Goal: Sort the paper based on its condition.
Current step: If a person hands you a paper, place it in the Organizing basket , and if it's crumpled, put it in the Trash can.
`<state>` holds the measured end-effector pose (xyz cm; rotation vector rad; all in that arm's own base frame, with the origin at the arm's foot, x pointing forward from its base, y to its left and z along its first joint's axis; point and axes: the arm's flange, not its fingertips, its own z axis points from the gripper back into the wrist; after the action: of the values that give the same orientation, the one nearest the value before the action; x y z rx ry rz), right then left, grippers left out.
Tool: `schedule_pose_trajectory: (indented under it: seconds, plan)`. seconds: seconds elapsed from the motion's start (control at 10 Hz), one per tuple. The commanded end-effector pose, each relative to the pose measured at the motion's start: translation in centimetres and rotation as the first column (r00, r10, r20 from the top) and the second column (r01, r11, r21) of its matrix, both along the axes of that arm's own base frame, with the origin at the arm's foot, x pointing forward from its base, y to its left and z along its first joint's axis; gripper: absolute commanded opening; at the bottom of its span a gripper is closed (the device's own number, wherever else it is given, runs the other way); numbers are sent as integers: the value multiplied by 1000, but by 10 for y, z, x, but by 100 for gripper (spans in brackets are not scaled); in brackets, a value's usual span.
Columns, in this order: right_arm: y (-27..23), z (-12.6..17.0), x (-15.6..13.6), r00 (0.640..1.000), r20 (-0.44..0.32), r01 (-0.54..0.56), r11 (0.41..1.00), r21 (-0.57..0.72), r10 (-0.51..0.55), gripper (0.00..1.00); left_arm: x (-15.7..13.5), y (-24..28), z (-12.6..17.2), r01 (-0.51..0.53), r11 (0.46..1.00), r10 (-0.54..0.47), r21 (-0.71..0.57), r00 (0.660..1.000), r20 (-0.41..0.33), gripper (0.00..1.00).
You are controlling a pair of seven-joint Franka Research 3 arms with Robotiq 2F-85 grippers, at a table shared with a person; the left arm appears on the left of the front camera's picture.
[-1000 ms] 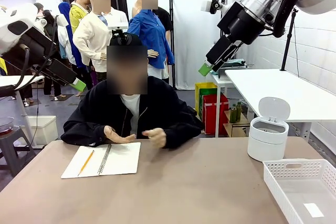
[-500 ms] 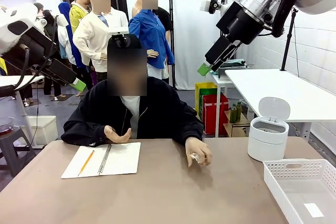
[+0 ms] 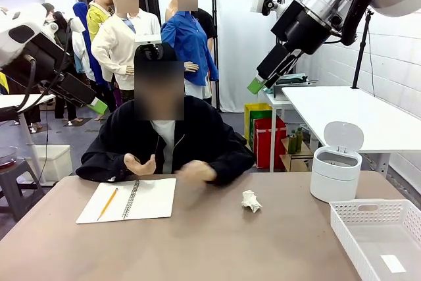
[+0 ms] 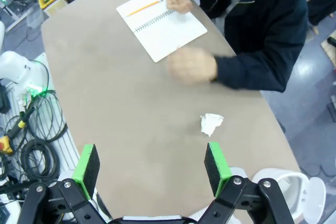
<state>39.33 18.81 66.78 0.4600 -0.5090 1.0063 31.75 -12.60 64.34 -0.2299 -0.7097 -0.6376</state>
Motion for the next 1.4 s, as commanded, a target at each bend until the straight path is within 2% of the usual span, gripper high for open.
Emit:
schedule_pose_trajectory:
  seconds: [0.0,0.3,0.4,0.5,0.6,0.7,0.9,1.1,1.3]
  plan:
    - [0,-1,0,1000,-4,-2,1000,-1,2,100,0,1,0,-1,1000,1,-2,1000,1,100]
    - [0,0,0,1000,0,0,1000,0,0,100,0,1,0,-1,1000,1,-2,1000,1,100]
    - [10,-14,21,998,-63,3,1000,-19,-5,100,0,1,0,-1,1000,1,-2,1000,1,100]
    - [17,-29,37,995,-96,23,999,-49,-27,100,0,1,0,-1,1000,1,-2,1000,1,100]
    - [24,-33,36,992,-117,34,998,-51,-40,100,0,1,0,-1,1000,1,-2,1000,1,100]
    - [22,-37,44,992,-120,27,998,-63,-35,100,0,1,0,-1,1000,1,-2,1000,1,100]
    - [26,-46,45,989,-116,76,989,-130,-91,100,0,1,0,-1,1000,1,-2,1000,1,100]
    - [37,-87,62,978,-156,93,963,-254,-136,100,0,1,0,-1,1000,1,-2,1000,1,100]
    - [46,-131,82,965,-208,91,946,-312,-161,100,0,1,0,-1,1000,1,-2,1000,1,100]
